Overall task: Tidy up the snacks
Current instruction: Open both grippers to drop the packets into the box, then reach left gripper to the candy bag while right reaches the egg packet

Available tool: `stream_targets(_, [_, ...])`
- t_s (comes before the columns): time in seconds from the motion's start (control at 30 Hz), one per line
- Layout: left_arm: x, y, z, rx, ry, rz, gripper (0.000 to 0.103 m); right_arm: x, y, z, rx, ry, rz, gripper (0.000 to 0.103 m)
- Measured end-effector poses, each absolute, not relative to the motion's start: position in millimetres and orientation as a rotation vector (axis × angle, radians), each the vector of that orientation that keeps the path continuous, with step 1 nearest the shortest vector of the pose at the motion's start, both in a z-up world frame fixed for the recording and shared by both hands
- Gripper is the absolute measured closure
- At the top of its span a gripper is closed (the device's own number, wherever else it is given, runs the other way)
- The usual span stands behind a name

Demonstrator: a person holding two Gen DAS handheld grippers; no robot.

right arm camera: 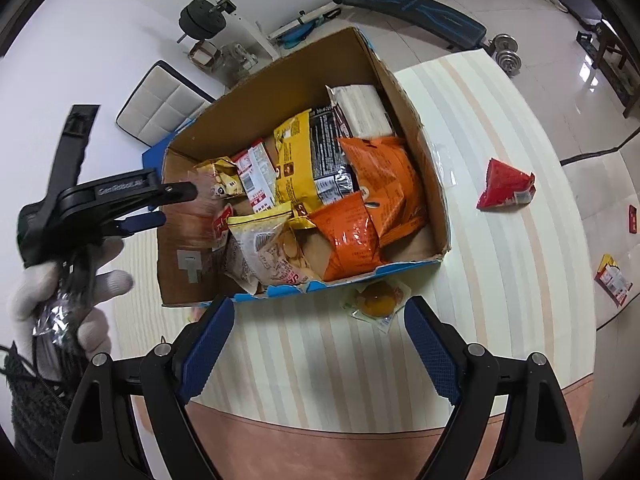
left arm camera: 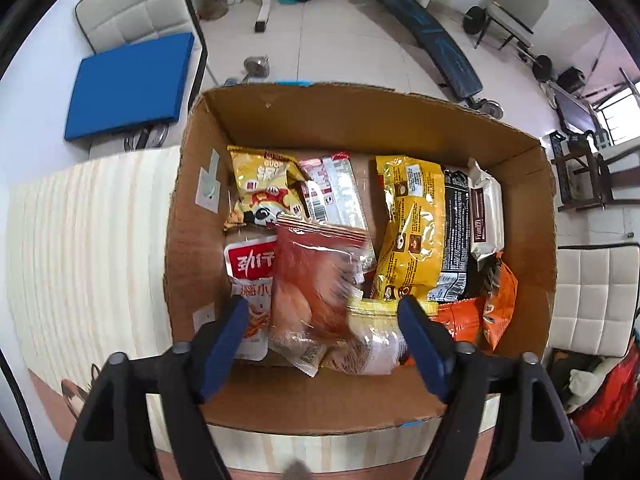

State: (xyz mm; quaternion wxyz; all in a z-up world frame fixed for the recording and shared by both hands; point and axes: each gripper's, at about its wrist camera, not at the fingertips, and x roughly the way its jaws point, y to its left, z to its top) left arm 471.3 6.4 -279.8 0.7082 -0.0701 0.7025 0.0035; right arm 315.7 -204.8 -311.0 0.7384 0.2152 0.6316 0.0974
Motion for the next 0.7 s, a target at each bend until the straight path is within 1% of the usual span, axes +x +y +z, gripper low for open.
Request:
stream_targets(0.1, [474.4, -0.1, -287.3, -0.14, 1.596, -0.011, 0.027, 317.3, -204.3, -307.4, 0.468, 1.379, 0.216, 0.014])
stream_targets(0.3, [462.4, -3.5, -284.3, -0.131, 1.577, -0.008, 0.027, 313.3, -209.2, -310.1, 0.46, 1.378, 0.194, 0.014])
stream_targets(0.43, [439.9, 7.4, -268.1, -0.168, 1.503, 0.029, 0.027, 304.9, -213.2, -326.9, 0.473, 1.398, 0.166, 0.014])
stream_targets(0.5, [417.4, 16.0, -252.4, -0.172, 1.437, 0.067, 0.027, 301.4, -213.0, -337.5, 0.474, 1.411, 0.156, 0.014])
stream_targets(0.6, [383.2, 26.5, -237.5, -0.141, 1.349, 0.136, 0.027, 298.4, -208.2, -361.1, 0.467, 1.441, 0.146, 0.014])
stream_targets(0.7, [356.4, 40.1, -235.1, -0.121, 1.293, 0.211, 0.027, 298.0, -200.6, -386.9, 0.44, 1.469, 0.133, 0.014])
